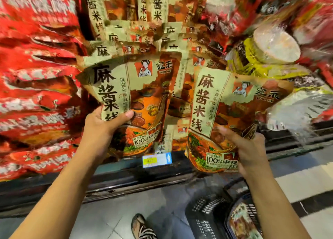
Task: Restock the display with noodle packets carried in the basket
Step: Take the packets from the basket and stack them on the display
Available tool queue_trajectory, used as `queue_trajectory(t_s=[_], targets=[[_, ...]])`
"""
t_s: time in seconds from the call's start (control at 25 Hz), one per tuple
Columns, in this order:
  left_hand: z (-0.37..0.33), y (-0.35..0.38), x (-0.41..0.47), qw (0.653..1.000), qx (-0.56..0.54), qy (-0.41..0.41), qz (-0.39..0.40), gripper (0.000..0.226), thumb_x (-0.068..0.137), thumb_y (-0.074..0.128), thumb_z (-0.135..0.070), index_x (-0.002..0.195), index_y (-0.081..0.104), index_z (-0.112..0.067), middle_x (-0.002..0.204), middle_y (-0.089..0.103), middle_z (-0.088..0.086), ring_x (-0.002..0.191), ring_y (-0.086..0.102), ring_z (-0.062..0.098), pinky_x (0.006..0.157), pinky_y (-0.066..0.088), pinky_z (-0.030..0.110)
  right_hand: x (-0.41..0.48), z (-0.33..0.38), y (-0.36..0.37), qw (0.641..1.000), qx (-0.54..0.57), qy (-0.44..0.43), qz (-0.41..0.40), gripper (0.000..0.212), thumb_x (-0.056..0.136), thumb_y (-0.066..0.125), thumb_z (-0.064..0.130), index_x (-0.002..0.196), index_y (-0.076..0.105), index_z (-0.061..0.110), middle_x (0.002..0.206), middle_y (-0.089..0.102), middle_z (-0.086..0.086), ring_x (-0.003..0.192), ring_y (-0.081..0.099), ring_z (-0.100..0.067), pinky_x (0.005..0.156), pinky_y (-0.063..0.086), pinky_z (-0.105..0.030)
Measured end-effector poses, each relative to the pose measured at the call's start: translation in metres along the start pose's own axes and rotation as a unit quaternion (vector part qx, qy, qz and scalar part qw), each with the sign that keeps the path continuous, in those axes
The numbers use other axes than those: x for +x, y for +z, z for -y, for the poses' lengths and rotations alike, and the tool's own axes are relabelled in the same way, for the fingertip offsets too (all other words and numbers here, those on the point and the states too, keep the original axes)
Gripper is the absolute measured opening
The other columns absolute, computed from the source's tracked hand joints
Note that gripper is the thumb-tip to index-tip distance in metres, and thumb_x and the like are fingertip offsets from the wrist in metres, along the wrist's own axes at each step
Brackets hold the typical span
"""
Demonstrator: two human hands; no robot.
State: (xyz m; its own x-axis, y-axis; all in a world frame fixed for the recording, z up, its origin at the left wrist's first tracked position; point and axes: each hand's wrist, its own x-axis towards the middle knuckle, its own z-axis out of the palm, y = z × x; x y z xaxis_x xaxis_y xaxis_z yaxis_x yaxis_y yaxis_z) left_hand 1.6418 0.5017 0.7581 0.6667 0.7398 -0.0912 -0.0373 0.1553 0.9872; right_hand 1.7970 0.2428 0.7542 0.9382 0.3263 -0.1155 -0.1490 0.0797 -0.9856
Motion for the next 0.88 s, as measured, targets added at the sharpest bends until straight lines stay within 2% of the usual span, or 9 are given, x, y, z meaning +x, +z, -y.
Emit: queue_trajectory(t_s=[0.08,0.24,0.32,0.48,0.56,0.64,0.72,0.8,0.88], targets=[[-0.004,0.005,0.021,1.0,-0.003,0.017,0.007,0.04,0.062,0.085,-0.014,0.099,0.071,-0.018,0.102,0.076,0.002,0.097,0.072,0.02,0.083,0.056,0.031,0.016,0.005,0.018,1.0,0.001,-0.027,-0.014,0.03,0.048,0.087,0.032,0.077,0.08,0.033,0.087,0.077,0.002,0.084,0.074,-0.022,0.081,0.059,-0.042],[-0.003,0.013,0.054,0.999,-0.002,0.042,-0.012,0.03,0.066,0.08,-0.019,0.095,0.072,-0.019,0.097,0.077,-0.001,0.093,0.073,0.016,0.078,0.056,0.026,0.053,0.02,0.046,0.998,-0.011,-0.065,0.009,0.016,0.059,0.077,0.02,0.067,0.079,0.034,0.076,0.075,0.012,0.071,0.072,-0.007,0.068,0.059,-0.025],[-0.001,0.014,0.069,0.999,-0.001,0.043,-0.027,0.032,0.065,0.08,-0.024,0.096,0.073,-0.021,0.097,0.077,-0.003,0.094,0.073,0.016,0.079,0.056,0.027,0.072,0.028,0.056,0.996,-0.011,-0.087,0.031,0.017,0.065,0.073,0.016,0.068,0.079,0.031,0.078,0.076,0.012,0.073,0.073,-0.008,0.069,0.057,-0.023],[0.006,0.015,0.089,0.998,-0.005,0.039,-0.039,0.034,0.063,0.086,-0.019,0.094,0.074,-0.024,0.099,0.077,-0.003,0.097,0.072,0.018,0.081,0.057,0.028,0.107,0.035,0.069,0.987,0.054,-0.134,0.07,0.019,0.072,0.072,0.014,0.078,0.08,0.03,0.088,0.076,0.01,0.088,0.073,-0.013,0.081,0.058,-0.031],[0.011,0.017,0.092,0.998,-0.007,0.043,-0.052,0.032,0.061,0.089,-0.022,0.089,0.077,-0.028,0.099,0.077,-0.004,0.098,0.072,0.018,0.083,0.057,0.029,0.122,0.025,0.073,0.988,0.062,-0.129,0.059,0.017,0.071,0.073,0.014,0.074,0.08,0.029,0.082,0.075,0.012,0.082,0.072,-0.008,0.077,0.057,-0.027],[0.018,0.018,0.094,0.996,-0.012,0.046,-0.069,0.03,0.06,0.088,-0.025,0.087,0.078,-0.033,0.1,0.077,-0.005,0.1,0.072,0.018,0.083,0.057,0.028,0.13,0.007,0.078,0.994,0.054,-0.092,0.022,0.007,0.071,0.074,0.015,0.067,0.078,0.019,0.071,0.073,0.014,0.072,0.068,-0.001,0.072,0.056,-0.023],[0.027,0.021,0.096,0.996,-0.018,0.033,-0.082,0.032,0.061,0.089,-0.019,0.086,0.079,-0.036,0.099,0.077,-0.005,0.098,0.072,0.018,0.084,0.056,0.031,0.128,-0.013,0.08,0.998,0.027,-0.052,-0.029,0.018,0.079,0.071,0.006,0.062,0.067,0.009,0.059,0.068,0.017,0.06,0.063,0.008,0.067,0.052,-0.013],[0.038,0.026,0.095,0.996,-0.016,0.007,-0.091,0.035,0.058,0.091,-0.017,0.086,0.079,-0.033,0.098,0.077,-0.003,0.097,0.073,0.02,0.086,0.057,0.036,0.129,-0.027,0.076,0.998,0.029,-0.04,-0.032,0.025,0.083,0.066,0.002,0.062,0.072,0.013,0.059,0.068,0.018,0.059,0.062,0.01,0.062,0.049,-0.011],[0.045,0.031,0.092,0.994,-0.012,-0.015,-0.11,0.04,0.049,0.092,-0.024,0.087,0.079,-0.023,0.097,0.077,-0.001,0.093,0.073,0.02,0.083,0.058,0.035,0.136,-0.026,0.066,0.998,0.02,-0.063,0.013,0.025,0.083,0.07,0.013,0.067,0.078,0.03,0.068,0.071,0.018,0.068,0.065,0.004,0.067,0.051,-0.015]])
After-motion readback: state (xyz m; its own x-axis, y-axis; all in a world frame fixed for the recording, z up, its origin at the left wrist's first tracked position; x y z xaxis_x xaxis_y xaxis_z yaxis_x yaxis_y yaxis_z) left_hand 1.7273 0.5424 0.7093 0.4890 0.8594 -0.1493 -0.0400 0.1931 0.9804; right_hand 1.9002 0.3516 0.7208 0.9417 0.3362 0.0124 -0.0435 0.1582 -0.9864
